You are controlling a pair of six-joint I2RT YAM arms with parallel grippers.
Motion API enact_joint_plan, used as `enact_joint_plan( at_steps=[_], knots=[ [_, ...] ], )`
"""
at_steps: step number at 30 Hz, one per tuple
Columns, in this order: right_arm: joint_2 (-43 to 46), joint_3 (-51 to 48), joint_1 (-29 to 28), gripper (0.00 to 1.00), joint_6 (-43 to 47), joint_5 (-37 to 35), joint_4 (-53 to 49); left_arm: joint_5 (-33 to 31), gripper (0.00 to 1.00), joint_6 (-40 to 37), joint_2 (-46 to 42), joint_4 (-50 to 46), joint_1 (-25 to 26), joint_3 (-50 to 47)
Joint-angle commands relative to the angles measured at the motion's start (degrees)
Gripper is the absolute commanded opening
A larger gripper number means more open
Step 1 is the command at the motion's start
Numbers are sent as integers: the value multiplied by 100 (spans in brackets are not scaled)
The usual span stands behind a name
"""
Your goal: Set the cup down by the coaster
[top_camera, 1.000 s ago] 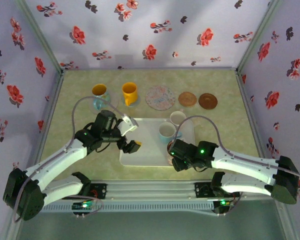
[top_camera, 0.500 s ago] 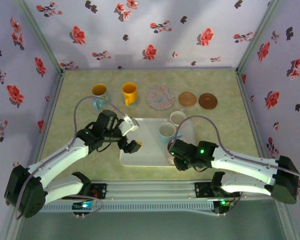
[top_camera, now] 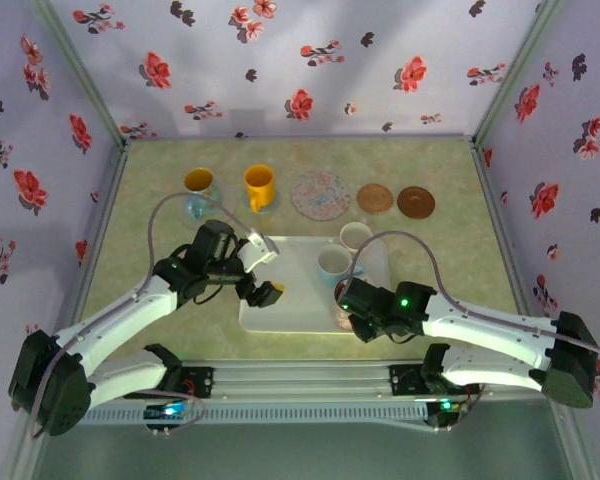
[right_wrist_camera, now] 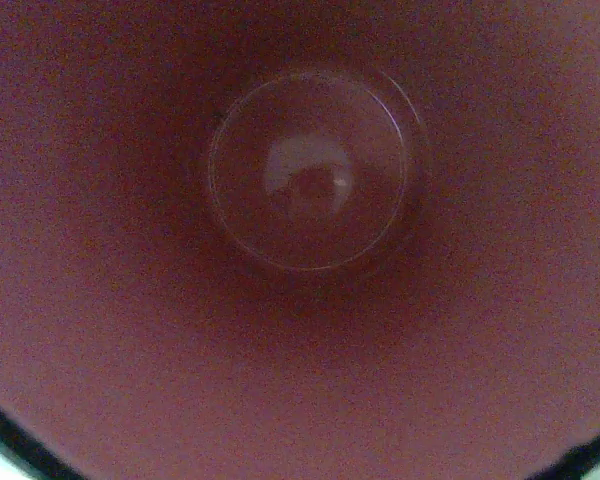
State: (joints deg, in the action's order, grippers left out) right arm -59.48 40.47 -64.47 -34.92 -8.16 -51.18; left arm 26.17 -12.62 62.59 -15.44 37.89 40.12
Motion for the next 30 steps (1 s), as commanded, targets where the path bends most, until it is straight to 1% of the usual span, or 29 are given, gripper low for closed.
enact_joint_plan(
  at_steps=[1, 15, 17, 21, 22, 30],
  knots=[
    [40, 214, -31, 25, 61, -220, -129, 107, 100, -91, -1, -52, 56, 110],
    [155, 269, -31, 16, 83, -271, -213, 102, 100, -60, -34, -11, 63, 86],
    [198, 297, -31, 13, 89, -298, -258, 106, 100, -56, -37, 6, 68, 75],
    [323, 330, -34, 1, 22, -345, -372, 100, 100, -14, -46, 79, 70, 50],
    [352, 341, -37, 0, 5, -337, -406, 101, 100, 9, -49, 112, 78, 36],
    [799, 294, -44, 0, -166, -551, -326, 104, 100, 91, -93, 223, 89, 45]
  ],
)
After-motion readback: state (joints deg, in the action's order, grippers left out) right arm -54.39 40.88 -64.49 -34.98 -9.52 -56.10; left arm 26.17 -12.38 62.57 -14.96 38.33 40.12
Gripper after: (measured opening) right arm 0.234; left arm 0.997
